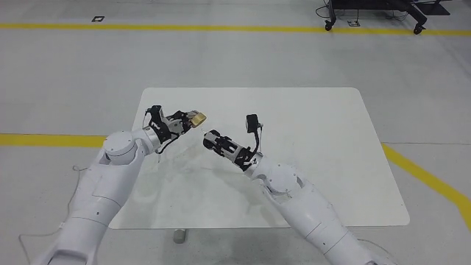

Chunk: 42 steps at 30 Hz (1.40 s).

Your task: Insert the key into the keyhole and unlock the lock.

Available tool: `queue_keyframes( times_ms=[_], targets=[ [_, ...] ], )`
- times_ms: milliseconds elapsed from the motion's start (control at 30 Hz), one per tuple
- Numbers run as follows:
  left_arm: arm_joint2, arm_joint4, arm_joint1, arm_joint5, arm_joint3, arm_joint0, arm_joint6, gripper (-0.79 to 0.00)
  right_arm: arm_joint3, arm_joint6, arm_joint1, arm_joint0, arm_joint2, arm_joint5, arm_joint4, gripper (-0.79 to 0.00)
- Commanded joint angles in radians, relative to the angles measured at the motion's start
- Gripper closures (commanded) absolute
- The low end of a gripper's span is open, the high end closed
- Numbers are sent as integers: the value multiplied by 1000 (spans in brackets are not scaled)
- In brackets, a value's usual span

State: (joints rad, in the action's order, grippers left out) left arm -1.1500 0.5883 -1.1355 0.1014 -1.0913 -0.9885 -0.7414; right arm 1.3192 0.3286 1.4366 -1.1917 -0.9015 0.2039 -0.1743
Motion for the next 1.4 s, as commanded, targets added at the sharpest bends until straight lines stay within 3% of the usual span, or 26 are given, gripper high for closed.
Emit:
queue_keyframes(
  times_ms=[0,467,1367],
  targets=[
    [-7,-3,1,2,-8,-8,5,0,11,-29,4,-5,4,-32,-12,0],
    [-7,-70,2,3,-46,-33,35,0,-41,-102,26,12,11,-87,-56,0],
    [-6,-105,-3,11,-66,-41,-12,0,-89,-107,55,41,20,-92,-59,0]
  ],
)
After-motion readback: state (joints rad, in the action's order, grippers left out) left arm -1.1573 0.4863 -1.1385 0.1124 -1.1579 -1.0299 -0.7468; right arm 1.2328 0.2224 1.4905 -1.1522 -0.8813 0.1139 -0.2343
